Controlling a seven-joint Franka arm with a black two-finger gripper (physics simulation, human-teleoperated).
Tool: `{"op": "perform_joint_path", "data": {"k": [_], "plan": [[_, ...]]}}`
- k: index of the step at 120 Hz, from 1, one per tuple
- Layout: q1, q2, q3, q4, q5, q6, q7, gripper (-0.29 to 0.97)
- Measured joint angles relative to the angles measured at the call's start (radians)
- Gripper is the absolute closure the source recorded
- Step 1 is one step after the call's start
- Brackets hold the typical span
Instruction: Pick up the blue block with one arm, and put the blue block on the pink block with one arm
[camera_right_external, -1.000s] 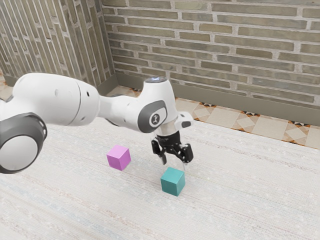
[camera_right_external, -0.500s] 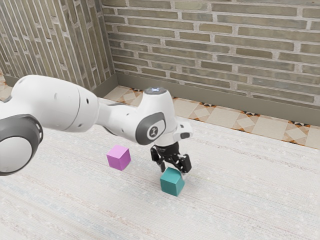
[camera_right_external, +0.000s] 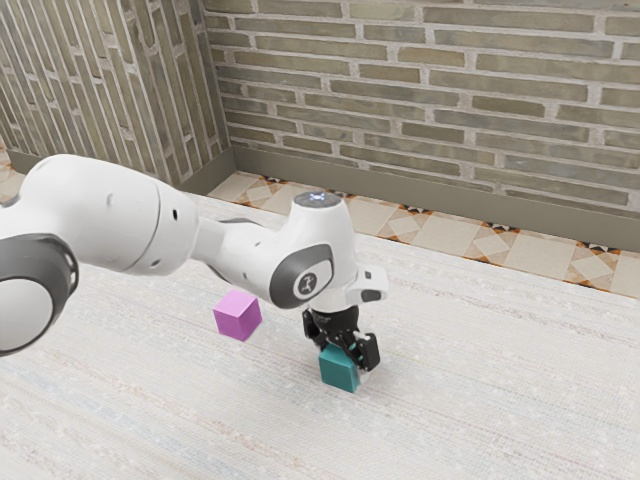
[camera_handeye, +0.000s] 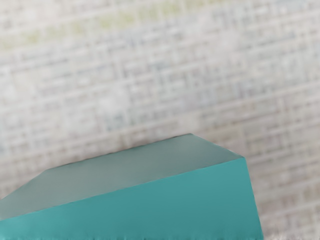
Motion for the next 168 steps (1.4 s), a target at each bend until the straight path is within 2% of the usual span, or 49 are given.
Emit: {"op": "perform_joint_path", "data": {"k": [31,66,97,115,136,149,168], "plan": [[0.007,-0.003,0.004,-0.002,-0.014,0.018,-0.015,0.1],[0.007,-0.006,0.006,-0.002,-0.011,0.023,-0.044,0.29],[0.011,-0.052,0.023,-0.005,-0.001,0.019,-0.065,0.33],[0.128,-0.166,0.029,-0.057,0.025,0.015,-0.067,0.33],[0.273,-0.218,0.028,-0.101,0.06,0.016,-0.036,0.32],[0.312,-0.261,0.028,-0.17,0.069,0.024,-0.009,0.32],[0.342,-0.275,0.026,-0.186,0.074,0.032,0.043,0.32]]}}
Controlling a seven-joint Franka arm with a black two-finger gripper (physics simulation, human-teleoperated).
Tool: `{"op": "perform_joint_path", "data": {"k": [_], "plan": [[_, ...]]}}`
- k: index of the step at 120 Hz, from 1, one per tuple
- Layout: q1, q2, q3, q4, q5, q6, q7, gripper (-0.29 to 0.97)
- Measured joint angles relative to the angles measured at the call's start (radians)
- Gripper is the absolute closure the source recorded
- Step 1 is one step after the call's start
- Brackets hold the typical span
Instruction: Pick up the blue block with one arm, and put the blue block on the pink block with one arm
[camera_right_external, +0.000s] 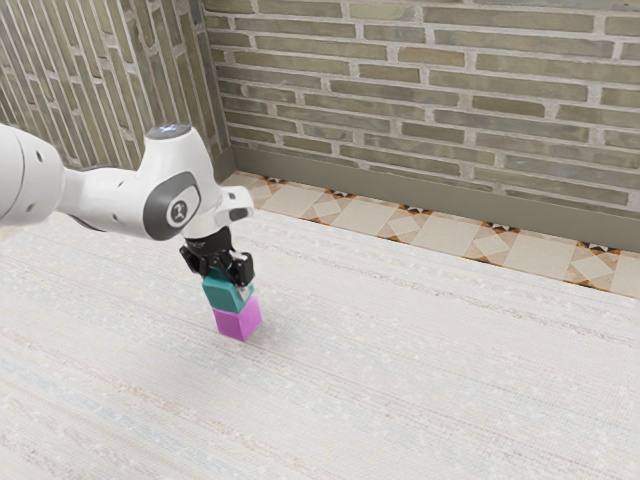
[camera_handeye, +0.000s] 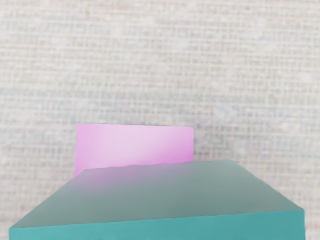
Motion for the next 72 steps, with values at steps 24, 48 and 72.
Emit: {"op": "perform_joint_path", "data": {"k": [24,48,72], "plan": [[0.011,0.014,-0.002,-0.001,0.001,0.005,0.068,0.32],[0.008,0.026,-0.003,0.001,0.0,0.007,0.12,0.32],[0.013,0.027,-0.003,0.002,-0.004,0.008,0.155,0.32]]}}
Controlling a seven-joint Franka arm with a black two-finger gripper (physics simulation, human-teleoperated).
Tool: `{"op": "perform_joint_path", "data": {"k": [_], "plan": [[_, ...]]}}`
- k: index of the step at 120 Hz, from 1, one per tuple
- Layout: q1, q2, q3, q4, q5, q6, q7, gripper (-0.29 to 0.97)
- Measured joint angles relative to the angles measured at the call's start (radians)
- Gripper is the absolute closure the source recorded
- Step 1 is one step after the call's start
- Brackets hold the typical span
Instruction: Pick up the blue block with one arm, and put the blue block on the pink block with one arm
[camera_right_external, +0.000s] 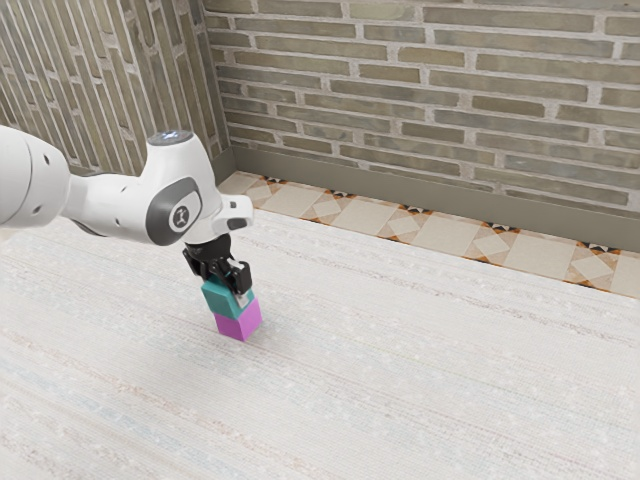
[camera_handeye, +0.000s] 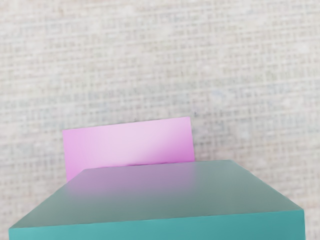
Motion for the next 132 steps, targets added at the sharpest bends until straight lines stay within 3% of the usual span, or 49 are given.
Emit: {"op": "perform_joint_path", "data": {"k": [132], "plan": [[0.017,0.014,0.003,0.006,-0.014,0.026,-0.039,0.33]]}}
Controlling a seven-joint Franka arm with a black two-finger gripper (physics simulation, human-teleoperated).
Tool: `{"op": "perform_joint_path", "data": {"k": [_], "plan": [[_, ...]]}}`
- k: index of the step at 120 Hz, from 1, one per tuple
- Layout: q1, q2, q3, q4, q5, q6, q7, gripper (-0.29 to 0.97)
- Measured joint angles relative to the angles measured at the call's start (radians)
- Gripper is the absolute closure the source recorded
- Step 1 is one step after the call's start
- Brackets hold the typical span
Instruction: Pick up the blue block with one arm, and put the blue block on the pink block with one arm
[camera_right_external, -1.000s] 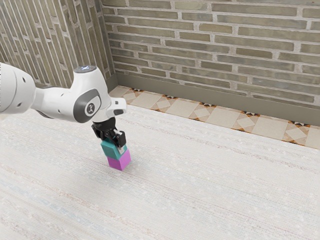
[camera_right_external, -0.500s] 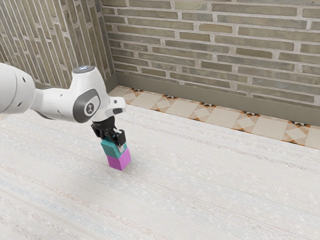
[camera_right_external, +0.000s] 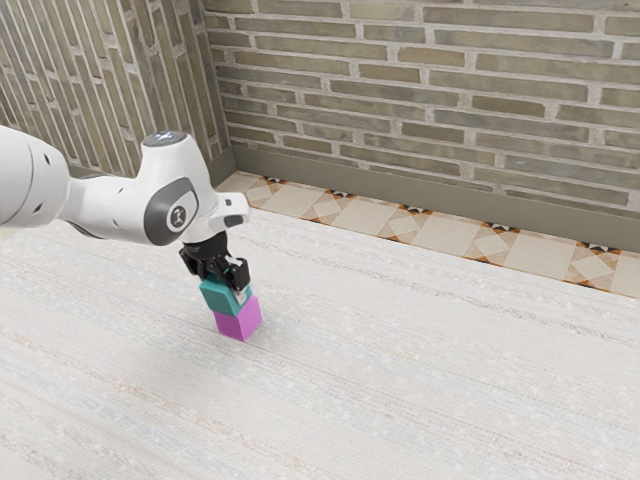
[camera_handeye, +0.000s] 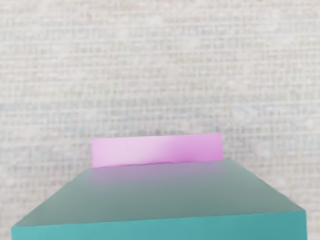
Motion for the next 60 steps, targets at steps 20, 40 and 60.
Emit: {"op": "perform_joint_path", "data": {"k": [20,40,60], "plan": [[0.0,0.004,0.0,0.001,0.003,0.0,-0.006,0.33],[-0.001,0.011,0.0,0.007,0.002,0.0,-0.011,0.33],[-0.001,0.016,0.0,0.01,0.004,0.0,-0.014,0.33]]}}
